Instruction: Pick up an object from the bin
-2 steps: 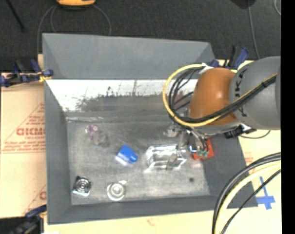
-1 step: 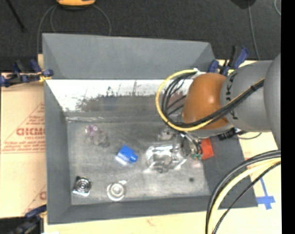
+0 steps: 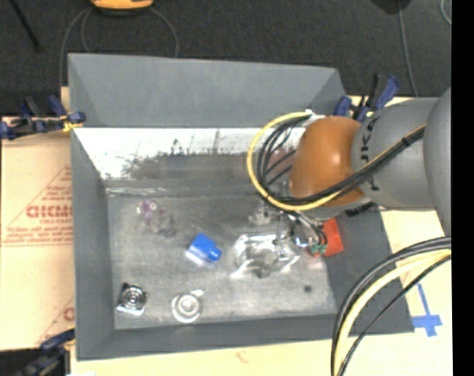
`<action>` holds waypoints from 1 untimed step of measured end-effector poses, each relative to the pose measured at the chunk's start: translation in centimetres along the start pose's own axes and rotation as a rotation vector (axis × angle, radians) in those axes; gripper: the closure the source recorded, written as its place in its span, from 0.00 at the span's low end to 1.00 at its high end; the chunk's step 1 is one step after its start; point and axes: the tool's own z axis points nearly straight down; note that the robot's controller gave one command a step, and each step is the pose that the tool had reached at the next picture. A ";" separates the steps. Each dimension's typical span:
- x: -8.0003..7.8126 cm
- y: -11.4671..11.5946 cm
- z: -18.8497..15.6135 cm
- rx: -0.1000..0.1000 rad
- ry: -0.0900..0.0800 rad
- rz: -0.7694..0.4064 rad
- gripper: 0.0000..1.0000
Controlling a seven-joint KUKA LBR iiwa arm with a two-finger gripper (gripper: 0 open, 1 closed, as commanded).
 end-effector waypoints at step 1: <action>-0.2 0.0 -0.3 0.001 -0.004 -0.002 1.00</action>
Offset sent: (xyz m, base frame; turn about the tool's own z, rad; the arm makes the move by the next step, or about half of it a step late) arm 0.0000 0.0000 0.0000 0.0000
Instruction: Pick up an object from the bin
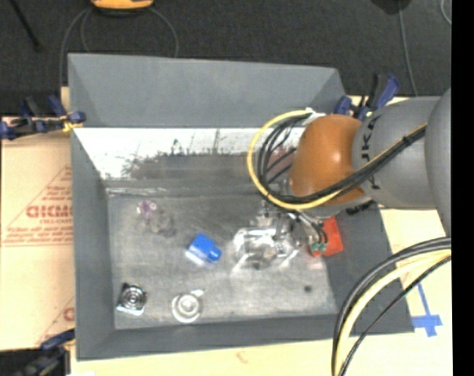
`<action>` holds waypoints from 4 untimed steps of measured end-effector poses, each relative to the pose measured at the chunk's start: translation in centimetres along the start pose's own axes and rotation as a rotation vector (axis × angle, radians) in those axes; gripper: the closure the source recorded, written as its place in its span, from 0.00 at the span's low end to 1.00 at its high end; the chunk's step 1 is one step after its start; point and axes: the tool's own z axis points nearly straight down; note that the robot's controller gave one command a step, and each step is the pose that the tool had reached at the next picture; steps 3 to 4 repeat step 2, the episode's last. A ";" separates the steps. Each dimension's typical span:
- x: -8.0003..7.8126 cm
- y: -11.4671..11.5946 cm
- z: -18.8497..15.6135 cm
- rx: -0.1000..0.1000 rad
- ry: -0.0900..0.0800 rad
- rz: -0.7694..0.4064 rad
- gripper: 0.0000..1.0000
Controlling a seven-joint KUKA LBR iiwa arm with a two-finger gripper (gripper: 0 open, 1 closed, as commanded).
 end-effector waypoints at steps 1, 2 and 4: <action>-0.2 -0.3 -6.2 -0.001 0.002 0.003 1.00; -0.4 -0.5 -12.0 -0.001 0.002 0.008 1.00; -0.4 -0.5 -12.0 -0.001 0.002 0.008 1.00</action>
Offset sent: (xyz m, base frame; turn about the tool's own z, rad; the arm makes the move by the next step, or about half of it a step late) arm -0.0002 -0.0001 0.0588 0.0000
